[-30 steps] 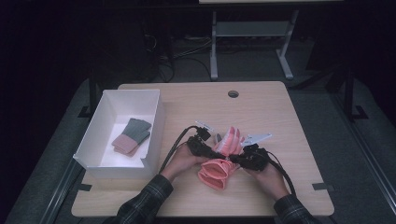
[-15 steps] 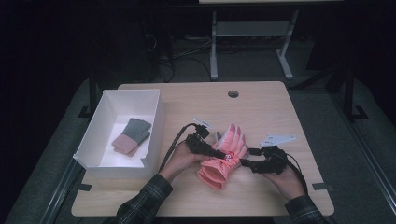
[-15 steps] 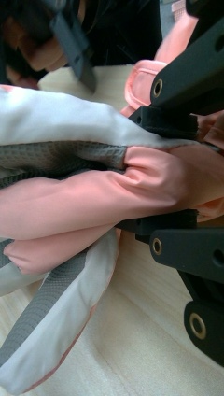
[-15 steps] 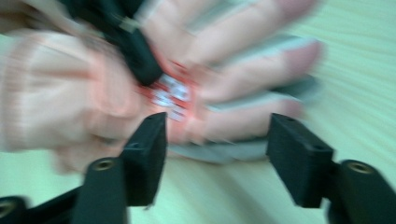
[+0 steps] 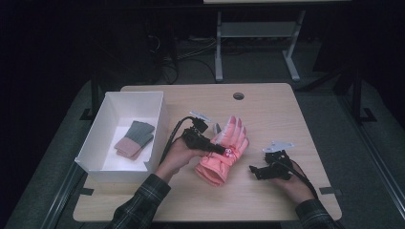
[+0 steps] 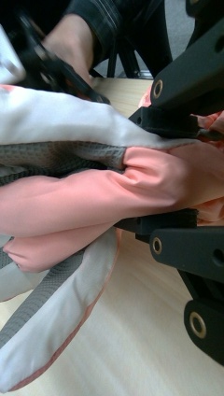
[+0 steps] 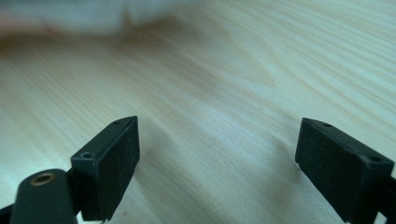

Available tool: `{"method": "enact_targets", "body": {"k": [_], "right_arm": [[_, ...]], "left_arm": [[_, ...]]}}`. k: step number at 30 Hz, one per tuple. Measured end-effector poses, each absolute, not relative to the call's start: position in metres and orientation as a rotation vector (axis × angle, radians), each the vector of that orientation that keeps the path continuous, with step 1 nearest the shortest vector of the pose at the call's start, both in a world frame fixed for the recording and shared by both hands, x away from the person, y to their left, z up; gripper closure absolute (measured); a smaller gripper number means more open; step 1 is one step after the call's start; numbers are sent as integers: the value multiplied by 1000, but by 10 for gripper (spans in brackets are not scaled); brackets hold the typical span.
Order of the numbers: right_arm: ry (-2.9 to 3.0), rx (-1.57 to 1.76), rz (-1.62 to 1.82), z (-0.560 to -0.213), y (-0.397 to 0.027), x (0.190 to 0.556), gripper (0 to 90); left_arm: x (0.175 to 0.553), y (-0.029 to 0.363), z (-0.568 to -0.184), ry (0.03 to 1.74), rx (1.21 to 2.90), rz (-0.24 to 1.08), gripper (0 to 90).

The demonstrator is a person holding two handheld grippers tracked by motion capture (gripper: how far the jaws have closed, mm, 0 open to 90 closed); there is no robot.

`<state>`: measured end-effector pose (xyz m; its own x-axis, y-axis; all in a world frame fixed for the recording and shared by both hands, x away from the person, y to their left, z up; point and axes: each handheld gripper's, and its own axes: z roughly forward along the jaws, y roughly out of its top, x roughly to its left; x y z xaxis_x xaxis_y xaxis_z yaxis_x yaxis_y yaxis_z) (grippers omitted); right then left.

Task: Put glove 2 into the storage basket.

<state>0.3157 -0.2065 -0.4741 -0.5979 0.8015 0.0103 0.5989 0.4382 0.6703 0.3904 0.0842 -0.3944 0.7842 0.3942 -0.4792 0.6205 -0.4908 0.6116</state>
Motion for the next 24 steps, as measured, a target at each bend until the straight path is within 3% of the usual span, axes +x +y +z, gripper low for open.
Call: {"method": "enact_targets", "body": {"k": [12, 24], "right_arm": [[2328, 1232, 1008, -482, -209, 315, 64], [2325, 1248, 992, -483, -209, 316, 32]], "left_arm": [[392, 126, -315, 783, 2121, -244, 631], [392, 219, -243, 887, 2023, -107, 630]]}}
